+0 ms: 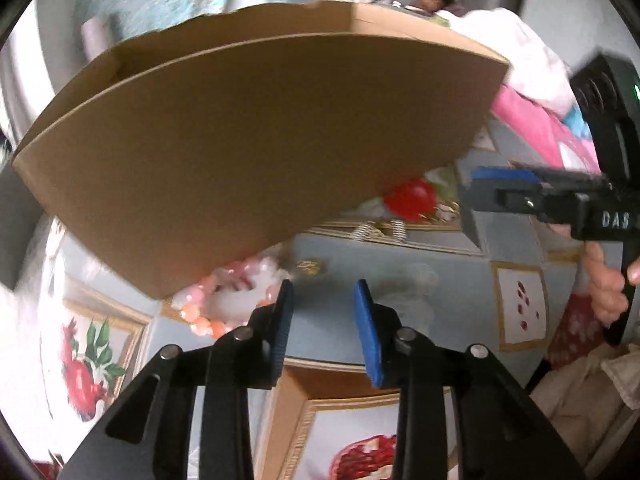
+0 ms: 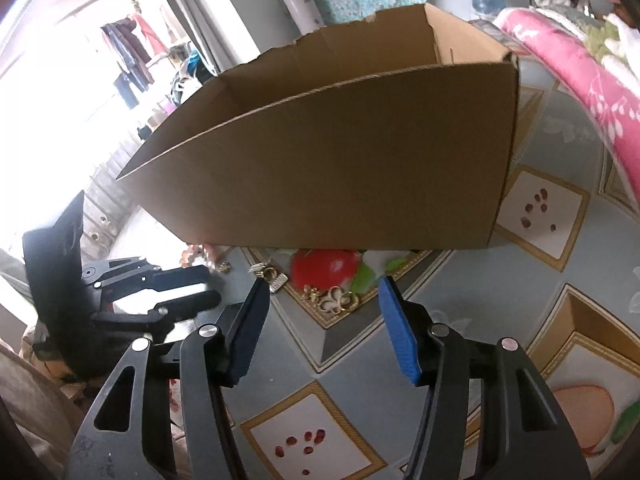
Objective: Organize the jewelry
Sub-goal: 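Move the right tool toward the small gold ring beside the box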
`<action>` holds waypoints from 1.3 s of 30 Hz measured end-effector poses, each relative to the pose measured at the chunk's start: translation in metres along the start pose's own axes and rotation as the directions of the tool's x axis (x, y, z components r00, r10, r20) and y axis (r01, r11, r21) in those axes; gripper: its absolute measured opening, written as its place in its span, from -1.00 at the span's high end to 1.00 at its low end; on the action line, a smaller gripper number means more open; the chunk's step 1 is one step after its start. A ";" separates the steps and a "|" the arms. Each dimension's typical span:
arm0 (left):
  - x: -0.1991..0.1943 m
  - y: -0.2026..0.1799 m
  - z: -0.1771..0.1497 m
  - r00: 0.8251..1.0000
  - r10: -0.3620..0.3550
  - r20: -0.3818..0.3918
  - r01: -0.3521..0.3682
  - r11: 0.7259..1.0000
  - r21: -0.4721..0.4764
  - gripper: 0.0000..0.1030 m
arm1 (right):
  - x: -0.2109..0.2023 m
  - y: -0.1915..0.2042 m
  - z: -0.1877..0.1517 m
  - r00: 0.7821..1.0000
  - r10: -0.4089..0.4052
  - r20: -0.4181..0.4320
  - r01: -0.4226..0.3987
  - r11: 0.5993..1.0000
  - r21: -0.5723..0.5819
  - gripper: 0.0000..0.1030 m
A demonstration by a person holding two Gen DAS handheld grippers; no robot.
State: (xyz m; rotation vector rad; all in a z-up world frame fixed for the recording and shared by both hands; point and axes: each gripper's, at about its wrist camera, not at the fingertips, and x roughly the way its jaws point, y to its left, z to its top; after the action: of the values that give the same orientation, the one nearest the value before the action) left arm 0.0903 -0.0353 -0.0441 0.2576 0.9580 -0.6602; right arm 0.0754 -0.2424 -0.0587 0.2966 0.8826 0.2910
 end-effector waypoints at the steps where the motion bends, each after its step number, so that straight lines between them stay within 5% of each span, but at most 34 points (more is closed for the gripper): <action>1: -0.001 0.005 -0.001 1.000 0.002 -0.001 -0.002 1.000 -0.016 0.41 | 0.000 -0.002 0.000 1.000 0.001 -0.001 -0.001 1.000 0.003 -0.04; 7: -0.008 0.017 -0.001 1.000 -0.001 0.003 0.001 0.998 -0.064 0.41 | 0.001 -0.013 -0.003 1.000 0.005 -0.009 -0.004 1.000 0.030 -0.04; 19: 0.008 -0.004 0.011 0.999 0.044 0.015 -0.044 0.998 0.045 0.43 | -0.002 -0.016 -0.011 1.000 -0.004 -0.002 0.004 0.999 0.033 -0.04; 30: 0.008 0.002 0.009 0.996 0.082 0.027 -0.083 0.995 0.052 0.89 | -0.007 -0.016 -0.012 1.000 -0.025 0.012 0.025 0.999 0.029 -0.04; 39: 0.001 -0.007 -0.004 0.997 0.067 0.027 -0.069 0.996 0.048 0.93 | -0.012 -0.009 -0.016 0.998 -0.063 -0.001 0.063 0.998 -0.006 0.07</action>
State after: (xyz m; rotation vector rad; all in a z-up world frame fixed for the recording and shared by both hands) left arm 0.0835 -0.0390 -0.0465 0.3230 0.9058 -0.6235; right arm 0.0568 -0.2533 -0.0634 0.2624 0.8905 0.2355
